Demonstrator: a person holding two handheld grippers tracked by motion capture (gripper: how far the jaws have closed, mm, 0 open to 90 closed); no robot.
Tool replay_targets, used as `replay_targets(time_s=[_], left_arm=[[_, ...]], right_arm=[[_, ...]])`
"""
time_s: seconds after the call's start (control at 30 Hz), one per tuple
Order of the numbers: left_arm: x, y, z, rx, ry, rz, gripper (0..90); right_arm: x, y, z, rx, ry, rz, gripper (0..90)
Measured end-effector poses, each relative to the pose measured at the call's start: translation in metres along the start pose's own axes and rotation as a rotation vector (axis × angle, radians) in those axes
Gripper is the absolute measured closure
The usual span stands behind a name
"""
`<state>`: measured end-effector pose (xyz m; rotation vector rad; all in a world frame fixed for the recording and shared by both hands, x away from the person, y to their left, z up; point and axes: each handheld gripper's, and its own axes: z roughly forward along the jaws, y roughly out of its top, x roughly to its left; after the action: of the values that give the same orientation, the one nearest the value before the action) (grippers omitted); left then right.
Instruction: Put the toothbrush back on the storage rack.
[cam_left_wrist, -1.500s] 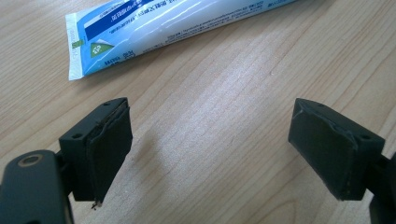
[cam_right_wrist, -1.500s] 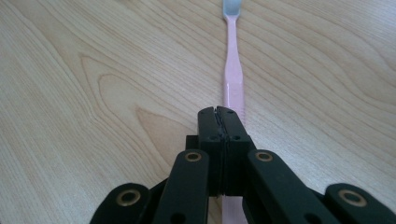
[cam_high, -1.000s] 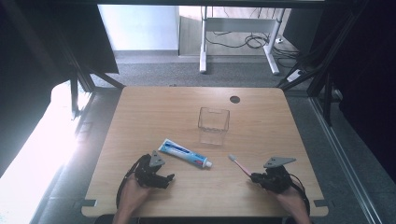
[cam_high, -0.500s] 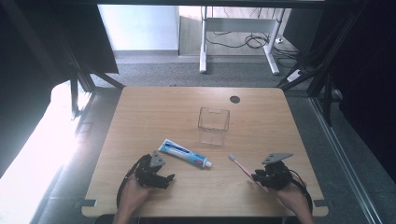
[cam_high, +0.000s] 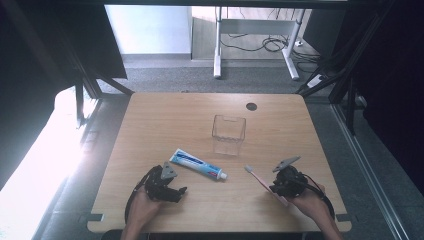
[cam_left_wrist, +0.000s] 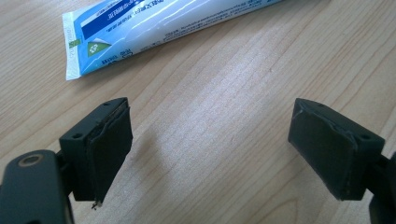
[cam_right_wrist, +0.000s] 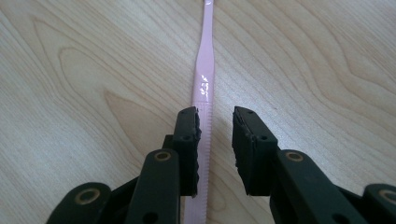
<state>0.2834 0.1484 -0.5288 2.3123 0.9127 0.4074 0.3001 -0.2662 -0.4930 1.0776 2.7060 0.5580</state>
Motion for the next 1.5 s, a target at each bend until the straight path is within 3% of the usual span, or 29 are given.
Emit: replay_targets(time_s=[0.33,0.73,1.13,1.5], left_arm=[[0.0,0.0,-0.001,0.0,0.0,-0.002,14.0],[-0.001,0.0,0.0,0.005,-0.003,0.001,14.0],[-0.001,0.001,0.0,0.006,-0.004,0.008,14.0],[-0.002,0.001,0.0,0.003,-0.002,0.01,14.0]], right_arm=[[0.004,0.026,0.005,0.148,0.009,-0.057,71.7],[0.007,0.047,0.022,0.28,0.001,-0.056,73.1],[0.006,0.054,0.029,0.326,0.003,-0.051,79.2],[0.007,0.057,0.018,0.287,0.039,-0.056,79.3]])
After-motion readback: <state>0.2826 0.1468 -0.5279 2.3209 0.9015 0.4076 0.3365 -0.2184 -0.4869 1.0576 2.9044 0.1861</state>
